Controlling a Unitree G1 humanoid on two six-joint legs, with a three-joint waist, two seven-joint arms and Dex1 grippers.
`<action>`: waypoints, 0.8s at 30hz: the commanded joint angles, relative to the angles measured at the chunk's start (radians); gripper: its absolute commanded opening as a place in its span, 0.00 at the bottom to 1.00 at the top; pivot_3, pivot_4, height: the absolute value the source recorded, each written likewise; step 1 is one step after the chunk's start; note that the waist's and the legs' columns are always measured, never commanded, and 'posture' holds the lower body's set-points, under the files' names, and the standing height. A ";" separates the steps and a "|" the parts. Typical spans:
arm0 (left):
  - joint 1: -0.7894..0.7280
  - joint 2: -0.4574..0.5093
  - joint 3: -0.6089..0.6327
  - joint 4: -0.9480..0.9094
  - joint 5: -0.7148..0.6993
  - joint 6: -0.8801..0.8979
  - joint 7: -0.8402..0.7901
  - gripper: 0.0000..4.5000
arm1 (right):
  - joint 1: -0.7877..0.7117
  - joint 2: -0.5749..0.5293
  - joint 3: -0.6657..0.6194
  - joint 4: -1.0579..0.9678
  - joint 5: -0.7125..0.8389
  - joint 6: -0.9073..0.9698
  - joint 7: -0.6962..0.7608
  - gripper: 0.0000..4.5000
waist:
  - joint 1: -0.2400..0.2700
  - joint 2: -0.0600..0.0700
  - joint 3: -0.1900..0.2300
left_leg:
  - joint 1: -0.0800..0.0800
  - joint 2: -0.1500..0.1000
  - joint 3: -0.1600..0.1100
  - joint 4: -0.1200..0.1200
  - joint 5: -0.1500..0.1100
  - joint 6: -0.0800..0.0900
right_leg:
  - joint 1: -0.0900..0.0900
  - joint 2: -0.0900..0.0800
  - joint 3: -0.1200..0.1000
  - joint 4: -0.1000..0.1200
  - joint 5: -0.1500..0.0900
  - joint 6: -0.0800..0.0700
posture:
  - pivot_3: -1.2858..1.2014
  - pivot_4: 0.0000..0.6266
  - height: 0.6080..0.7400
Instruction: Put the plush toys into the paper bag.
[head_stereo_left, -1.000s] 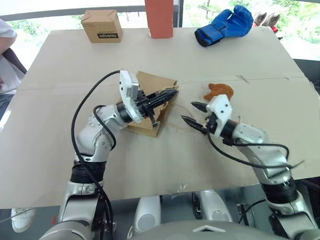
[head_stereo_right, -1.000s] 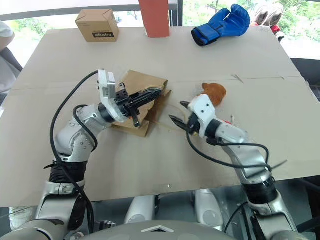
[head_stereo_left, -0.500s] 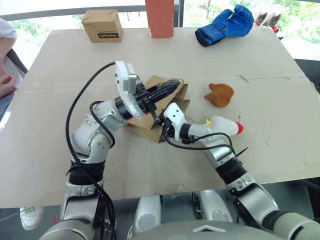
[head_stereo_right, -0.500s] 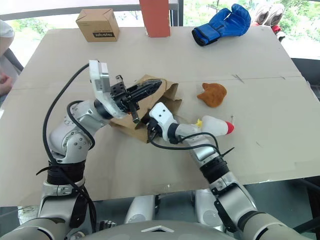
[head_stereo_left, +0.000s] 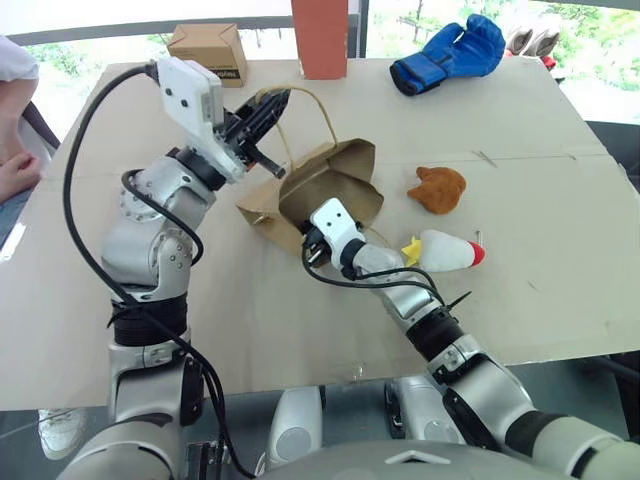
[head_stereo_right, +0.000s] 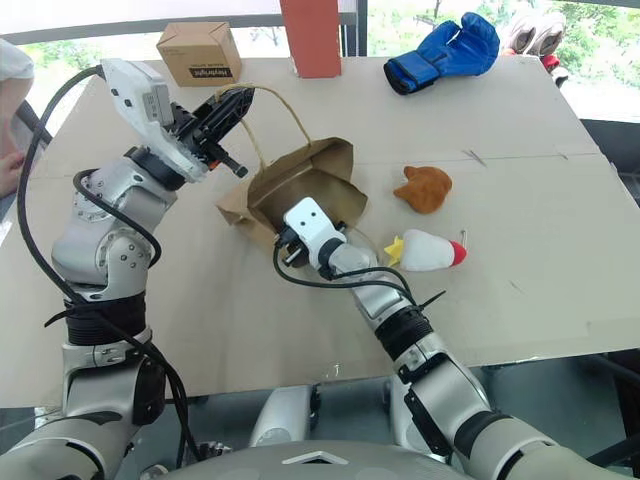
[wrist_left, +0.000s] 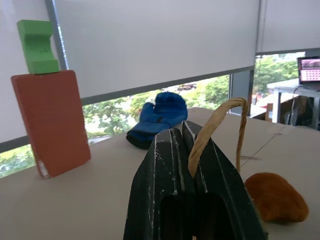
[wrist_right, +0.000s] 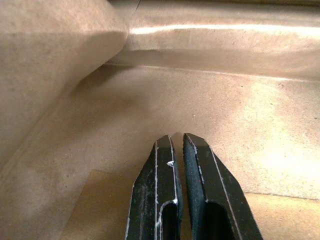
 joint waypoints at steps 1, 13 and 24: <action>-0.007 0.004 0.039 -0.068 -0.001 0.017 0.059 0.00 | -0.007 0.065 -0.064 -0.013 0.052 0.027 0.003 0.02 | 0.001 0.000 0.000 | 0.000 0.000 0.000 0.000 0.000 0.000 | 0.000 0.000 0.000 0.000 0.000 0.000 | 0.52 0.24 1.00; 0.111 -0.023 -0.078 -0.061 0.028 -0.081 -0.083 0.00 | 0.080 -0.248 -0.161 -0.737 0.223 0.417 0.215 0.99 | 0.006 0.002 0.002 | -0.004 0.000 0.000 -0.005 0.000 0.000 | -0.003 0.000 0.001 -0.003 0.000 0.000 | 0.52 0.24 1.00; 0.082 -0.032 -0.085 0.058 0.040 -0.175 -0.184 0.00 | 0.222 -0.760 -0.340 -1.112 0.380 0.761 0.367 0.99 | 0.000 0.004 0.003 | -0.007 0.000 0.000 -0.005 0.000 0.000 | -0.003 0.001 0.001 -0.011 0.000 0.000 | 0.52 0.24 1.00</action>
